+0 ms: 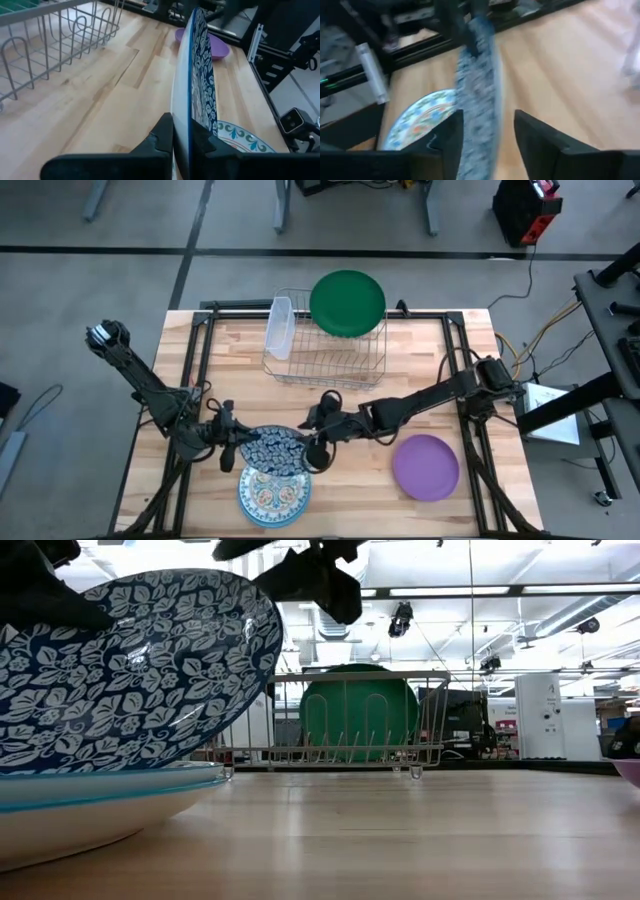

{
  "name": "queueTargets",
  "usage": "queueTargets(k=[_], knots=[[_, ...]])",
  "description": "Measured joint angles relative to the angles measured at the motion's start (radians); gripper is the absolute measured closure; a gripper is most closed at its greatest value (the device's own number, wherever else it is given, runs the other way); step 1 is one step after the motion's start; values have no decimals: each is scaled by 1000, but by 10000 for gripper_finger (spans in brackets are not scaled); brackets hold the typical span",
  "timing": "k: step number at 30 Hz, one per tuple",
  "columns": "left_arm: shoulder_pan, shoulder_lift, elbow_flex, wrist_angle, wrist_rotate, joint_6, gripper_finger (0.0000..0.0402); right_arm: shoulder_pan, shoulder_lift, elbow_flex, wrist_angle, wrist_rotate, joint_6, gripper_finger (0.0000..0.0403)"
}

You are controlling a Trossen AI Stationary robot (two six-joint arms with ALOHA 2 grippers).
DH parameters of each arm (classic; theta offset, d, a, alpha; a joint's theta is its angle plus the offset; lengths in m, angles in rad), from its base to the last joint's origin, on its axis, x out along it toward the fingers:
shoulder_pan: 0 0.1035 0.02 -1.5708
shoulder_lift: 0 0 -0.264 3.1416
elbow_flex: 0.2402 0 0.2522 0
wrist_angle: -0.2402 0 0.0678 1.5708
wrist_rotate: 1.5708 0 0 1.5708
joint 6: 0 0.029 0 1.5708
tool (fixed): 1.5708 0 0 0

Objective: Sort dishes
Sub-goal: Put the blue plate into the dish rack

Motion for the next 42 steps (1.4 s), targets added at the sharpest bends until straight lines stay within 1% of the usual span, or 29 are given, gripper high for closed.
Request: queueTargets(k=[4, 7, 11, 14, 16, 19, 23, 25, 27, 29, 32, 36, 37, 39, 42], knots=[[0, -1, -1, 25, -2, 27, 397, -2, 10, 0, 2, -58, 24, 210], [0, 0, -2, 61, -3, 80, 397, -4, 31, 0, 1, -60, 22, 197], [0, 0, -3, 120, -3, 128, 397, -6, 46, 0, 12, -57, 18, 189], [0, 0, -3, 129, -3, 149, 397, -9, 50, 0, 14, -53, 8, 194], [0, 1, -3, 157, -4, 184, 397, -9, 50, 0, 27, -48, -10, 208], [1, 1, -3, 209, -14, 262, 397, -9, 50, 0, 70, -48, -41, 247], [2, 0, -3, 274, -33, 356, 397, -12, 50, 0, 103, -58, -69, 330], [3, -1, -3, 290, -59, 360, 393, -19, 46, 0, 84, -11, -80, 371], [3, -9, -3, 287, -81, 364, 380, -29, 37, 0, 71, -38, -119, 375], [0, -28, 2, 290, -66, 370, 356, -43, 14, 15, 31, -76, -122, 376], [-1, -67, 23, 238, -64, 401, 309, -87, -30, 41, -66, -186, -154, 376], [-1, -119, 87, 134, -75, 496, 251, -184, -96, 83, -178, -347, -217, 377], [-1, -132, 114, 80, -74, 522, 238, -213, -118, 95, -223, -383, -234, 377], [-1, -153, 170, -93, -75, 532, 219, -273, -158, 124, -306, -442, -277, 377], [-1, -176, 272, -313, -81, 479, 204, -359, -224, 178, -463, -458, -352, 377]])
